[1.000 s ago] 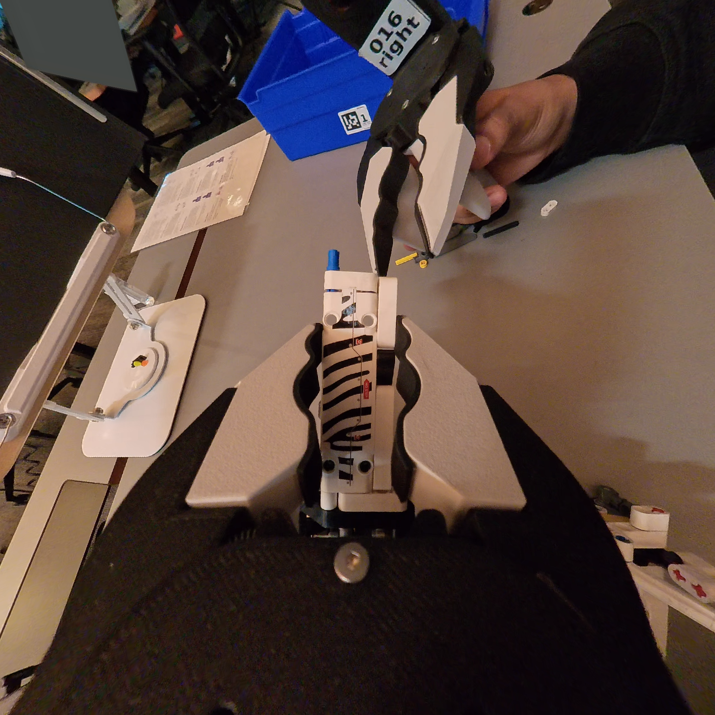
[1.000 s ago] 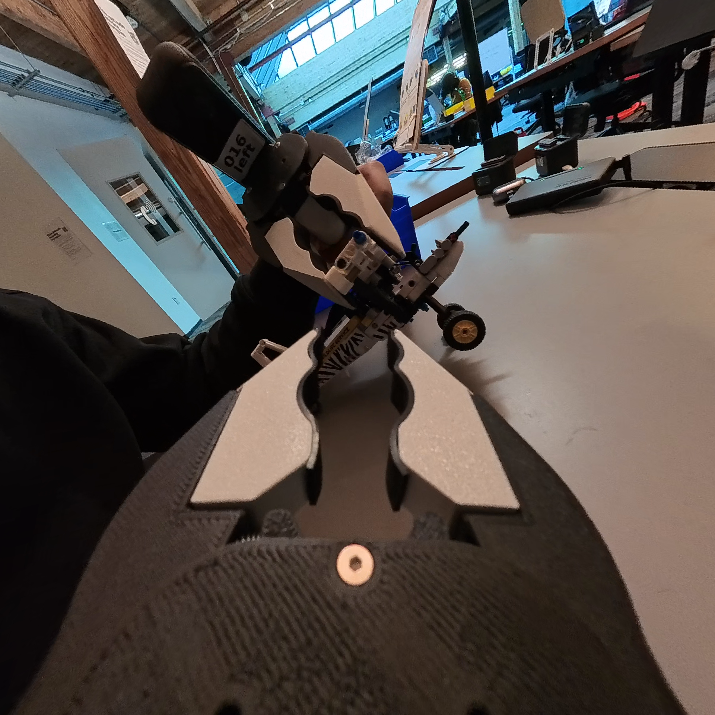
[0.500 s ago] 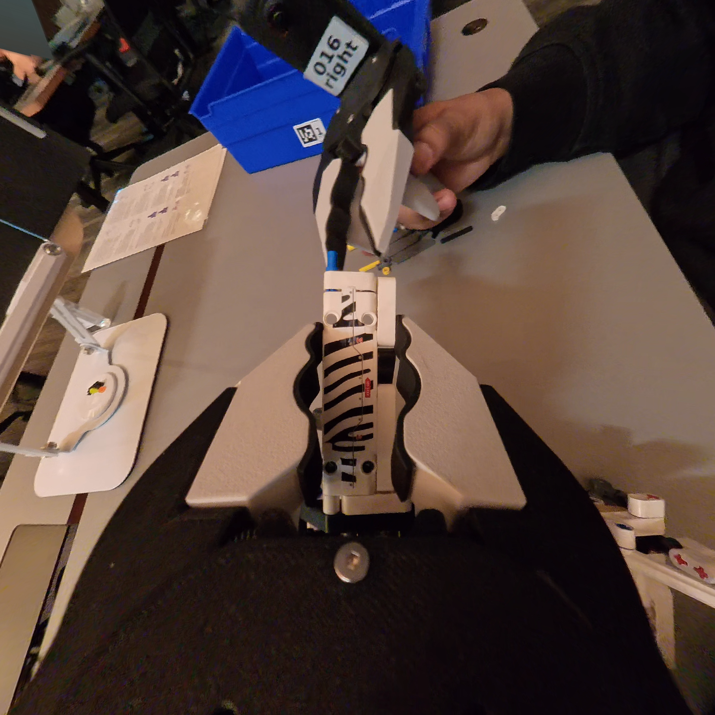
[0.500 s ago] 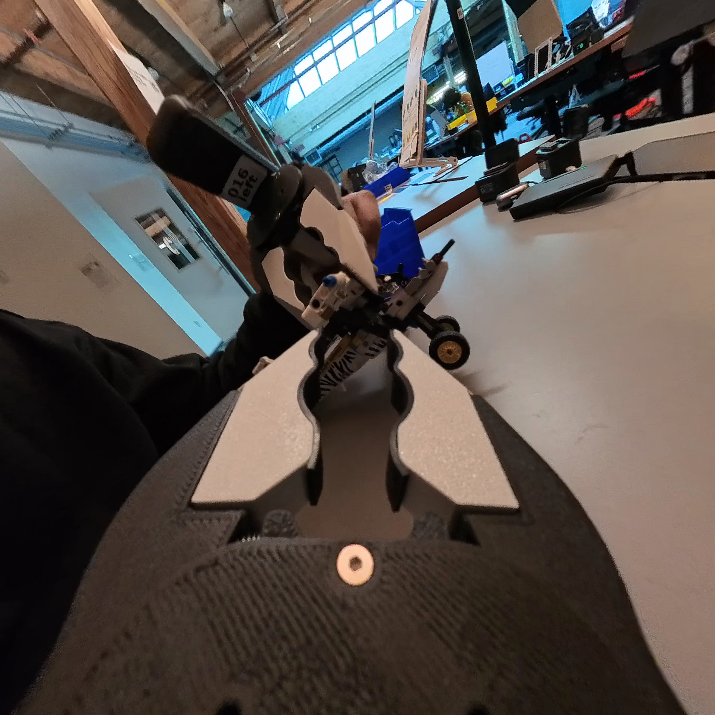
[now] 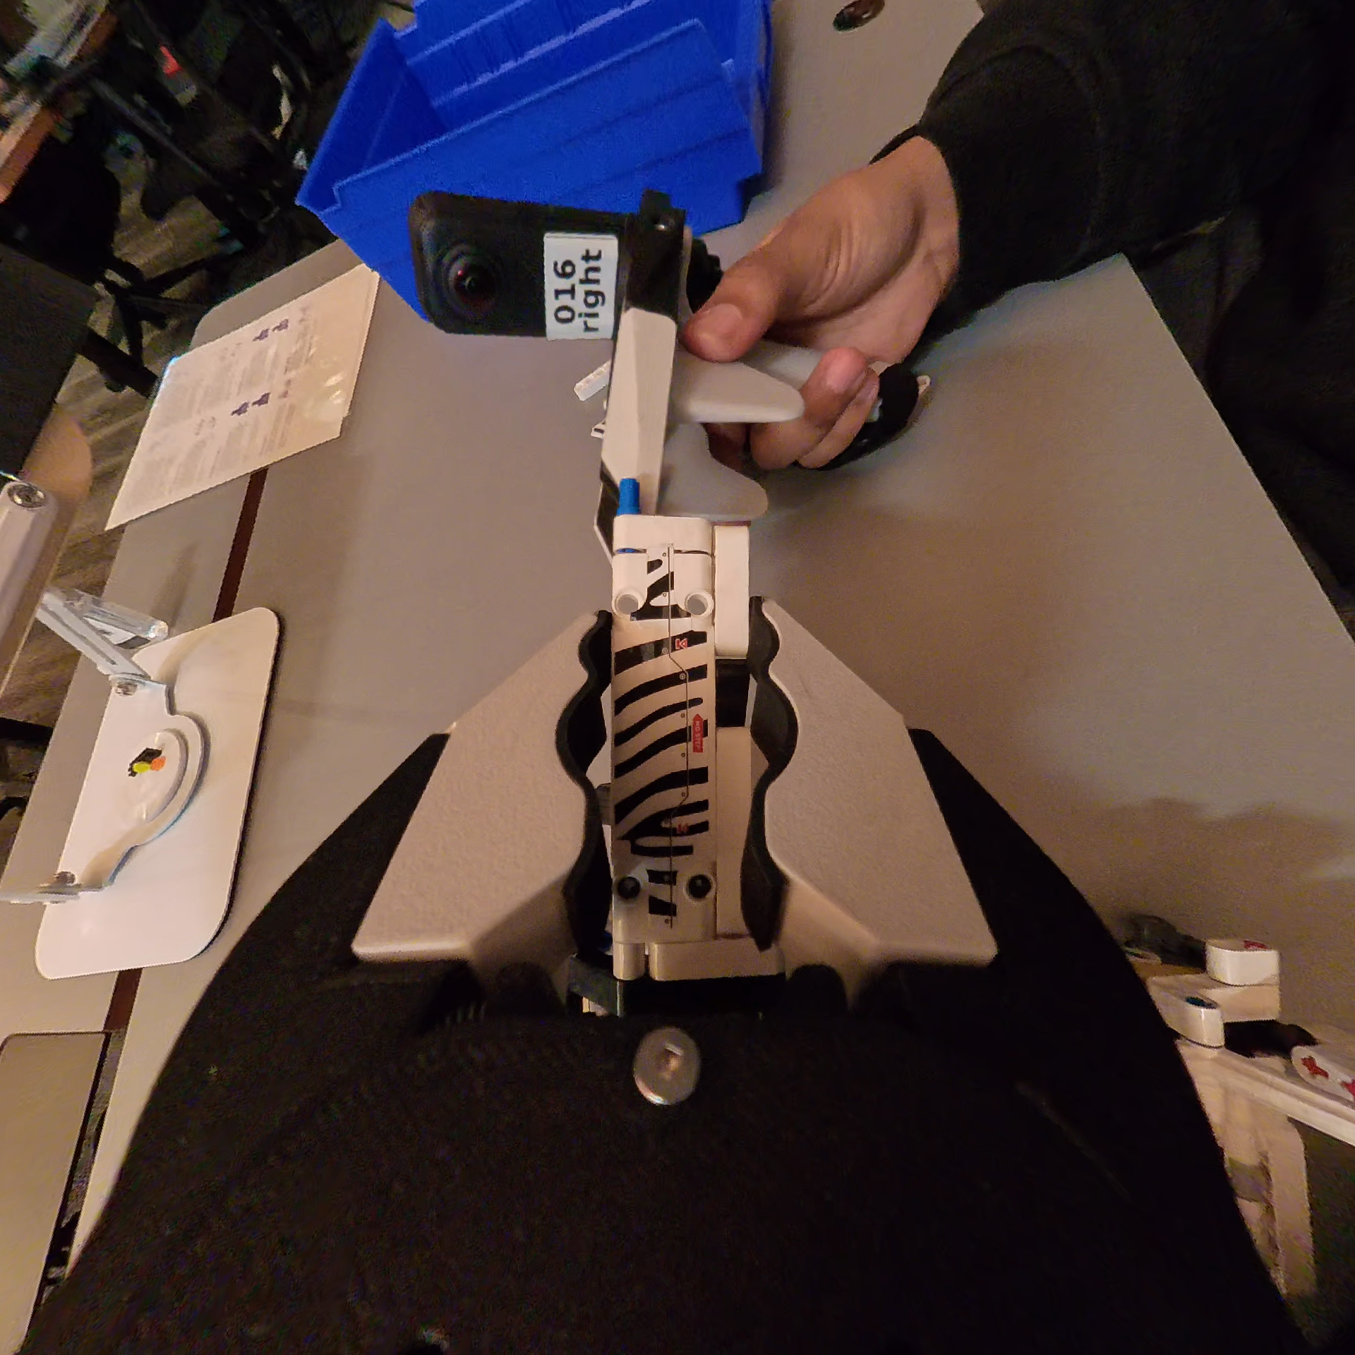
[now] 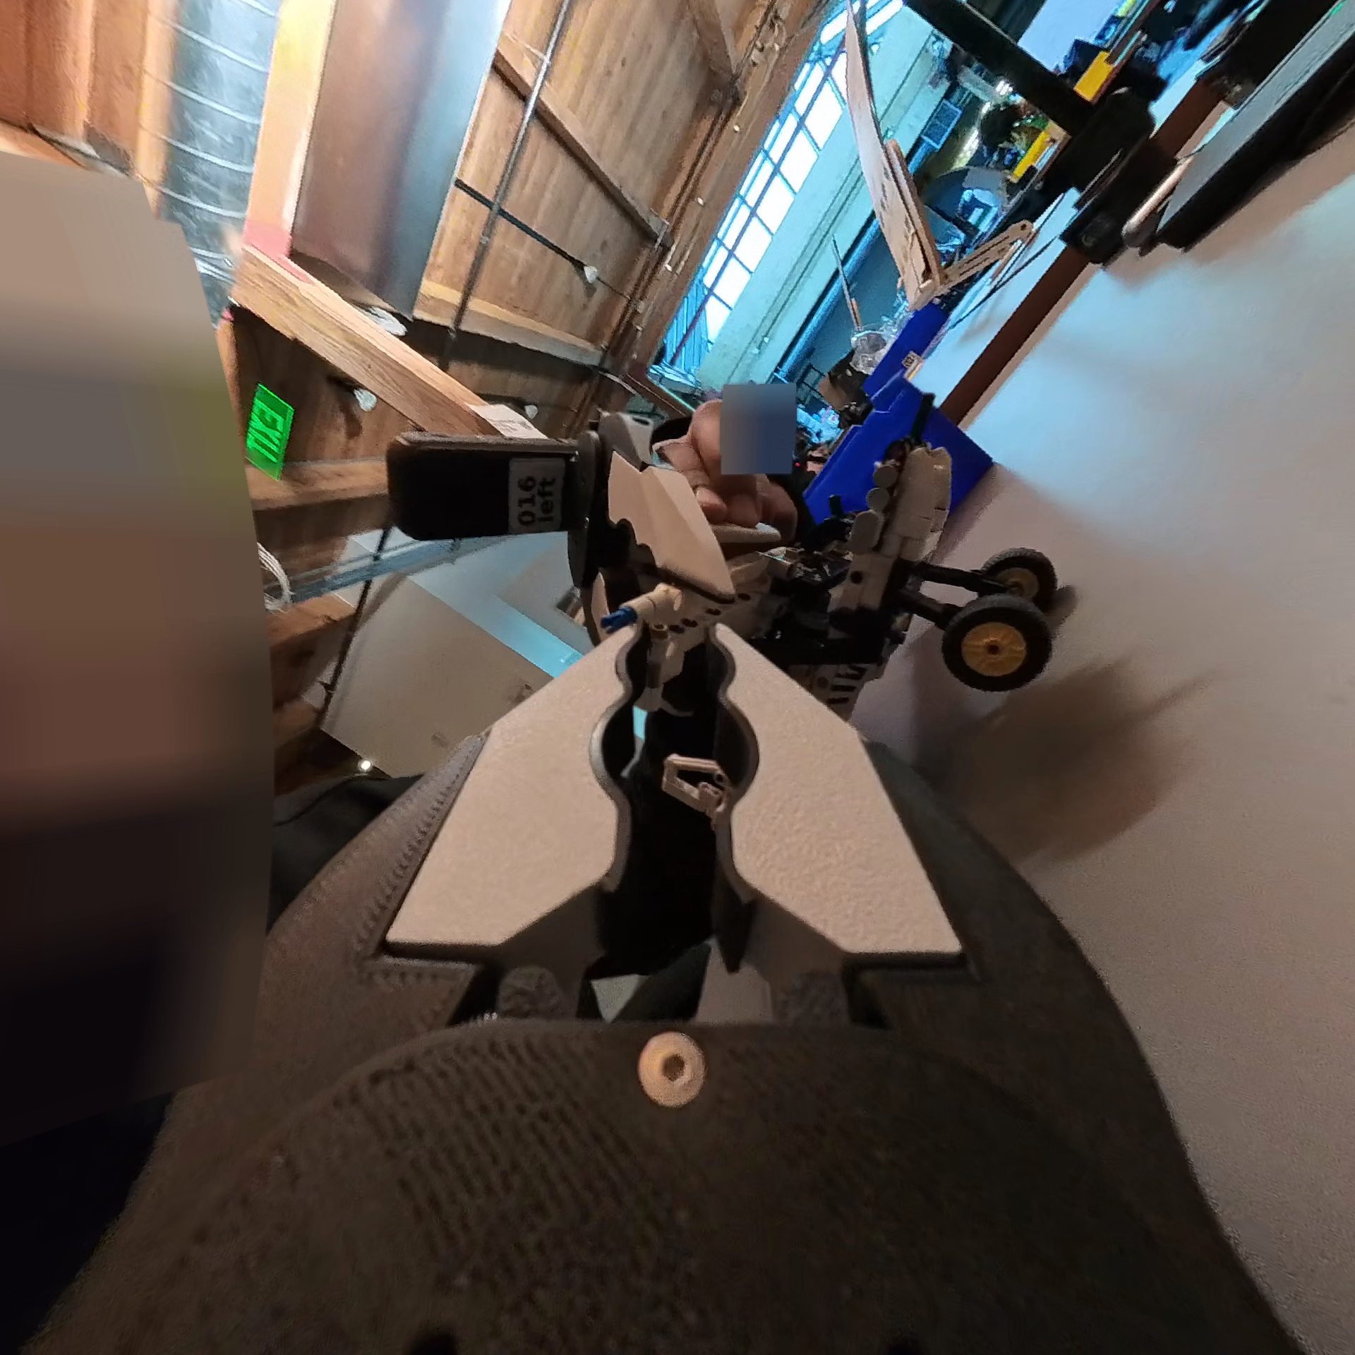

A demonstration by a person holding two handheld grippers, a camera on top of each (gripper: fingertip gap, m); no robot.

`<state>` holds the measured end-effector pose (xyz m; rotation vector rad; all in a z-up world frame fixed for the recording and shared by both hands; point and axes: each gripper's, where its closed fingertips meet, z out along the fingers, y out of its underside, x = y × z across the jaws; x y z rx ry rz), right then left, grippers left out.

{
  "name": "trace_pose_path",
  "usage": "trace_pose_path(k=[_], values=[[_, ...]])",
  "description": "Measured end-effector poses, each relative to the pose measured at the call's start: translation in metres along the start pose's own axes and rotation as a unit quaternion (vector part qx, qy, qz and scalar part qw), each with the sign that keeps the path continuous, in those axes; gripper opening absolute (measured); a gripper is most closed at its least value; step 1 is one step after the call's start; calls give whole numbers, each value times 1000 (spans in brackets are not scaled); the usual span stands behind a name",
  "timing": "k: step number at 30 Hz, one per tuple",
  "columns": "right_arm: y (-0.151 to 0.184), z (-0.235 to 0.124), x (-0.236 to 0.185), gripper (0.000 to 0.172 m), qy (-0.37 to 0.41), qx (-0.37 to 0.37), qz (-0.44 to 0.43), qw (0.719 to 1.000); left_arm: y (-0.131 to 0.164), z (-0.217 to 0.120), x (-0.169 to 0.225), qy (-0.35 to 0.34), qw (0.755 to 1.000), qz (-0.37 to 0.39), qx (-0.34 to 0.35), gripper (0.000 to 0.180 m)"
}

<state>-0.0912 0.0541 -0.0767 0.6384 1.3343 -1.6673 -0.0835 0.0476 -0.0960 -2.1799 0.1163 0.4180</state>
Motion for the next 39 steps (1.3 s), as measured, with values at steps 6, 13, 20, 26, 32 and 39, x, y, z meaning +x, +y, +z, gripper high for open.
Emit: trace_pose_path(k=[6, 13, 20, 26, 32, 39], values=[[-2, 0, -2, 11, -20, 8, 23, 999, 0, 2, 1, 1, 1000, 3, -4, 35], [0, 1, 0, 12, -24, 7, 39, 999, -1, 2, 1, 2, 1000, 3, -2, 35], [-1, -1, -4, 0, -40, 11, 41, 998, 0, 5, 1, -1, 1000, 7, -11, 35], [-2, -5, 0, 0, -45, 15, 69, 996, 2, 10, -1, -9, 999, 11, -30, 35], [-12, -17, 9, 0, 17, 39, 30, 999, 2, 9, 0, -25, 998, 31, -40, 35], [-5, -9, 6, 21, 17, 25, 31, 999, 1, 6, 1, -39, 998, 35, -31, 35]])
